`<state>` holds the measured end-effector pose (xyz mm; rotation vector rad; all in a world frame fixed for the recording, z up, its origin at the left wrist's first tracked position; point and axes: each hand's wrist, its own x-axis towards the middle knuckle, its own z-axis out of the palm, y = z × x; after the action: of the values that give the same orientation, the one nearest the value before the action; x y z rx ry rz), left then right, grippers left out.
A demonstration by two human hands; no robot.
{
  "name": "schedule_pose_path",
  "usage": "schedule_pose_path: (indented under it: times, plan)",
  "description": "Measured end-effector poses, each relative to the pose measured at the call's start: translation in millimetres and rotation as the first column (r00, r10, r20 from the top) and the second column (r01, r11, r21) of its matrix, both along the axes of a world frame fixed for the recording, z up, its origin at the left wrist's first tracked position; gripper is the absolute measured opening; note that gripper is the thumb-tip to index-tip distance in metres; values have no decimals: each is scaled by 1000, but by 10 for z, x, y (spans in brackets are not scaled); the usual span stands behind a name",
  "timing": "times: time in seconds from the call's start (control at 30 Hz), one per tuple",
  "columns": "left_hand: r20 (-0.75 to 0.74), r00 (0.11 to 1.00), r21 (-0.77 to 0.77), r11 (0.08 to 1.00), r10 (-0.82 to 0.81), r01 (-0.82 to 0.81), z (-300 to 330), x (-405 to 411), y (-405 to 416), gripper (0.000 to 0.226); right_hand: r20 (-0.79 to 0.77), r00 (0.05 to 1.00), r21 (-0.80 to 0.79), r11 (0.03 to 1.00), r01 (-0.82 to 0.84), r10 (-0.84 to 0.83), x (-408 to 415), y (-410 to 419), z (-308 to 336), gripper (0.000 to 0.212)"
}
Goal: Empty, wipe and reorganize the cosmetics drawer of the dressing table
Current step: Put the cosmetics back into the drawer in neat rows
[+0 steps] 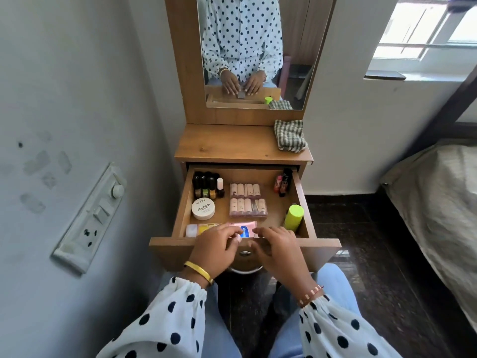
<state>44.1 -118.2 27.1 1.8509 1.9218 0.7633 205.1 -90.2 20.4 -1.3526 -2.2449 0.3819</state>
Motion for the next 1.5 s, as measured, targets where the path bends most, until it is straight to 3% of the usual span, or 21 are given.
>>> schedule_pose_path:
  times: [0.13,0.23,0.53,0.7,1.4,1.5]
  plan:
    - [-229,971,128,987,-65,97,-142,11,-92,36,126,992,180,984,-4,-19,-30,-90,-148,32]
    - [-339,941,237,967,-8,93,-299,50,-131,34,161,986,297,955,2,-52,-51,-112,-255,30]
    - [-333,940,442,893,76,85,-474,74,-79,30,164,985,481,876,-41,-44,-8,-41,-431,28]
    - [-332,937,475,877,107,68,-499,29,93,30,181,982,484,874,-41,-55,-64,115,-426,28]
    - [-346,936,320,946,67,51,-320,-172,982,35,190,978,343,939,10,-80,-298,1011,-288,27]
    - [-196,977,350,937,85,-11,-319,-148,935,38,11,998,221,974,57,-61,-312,1003,-216,22]
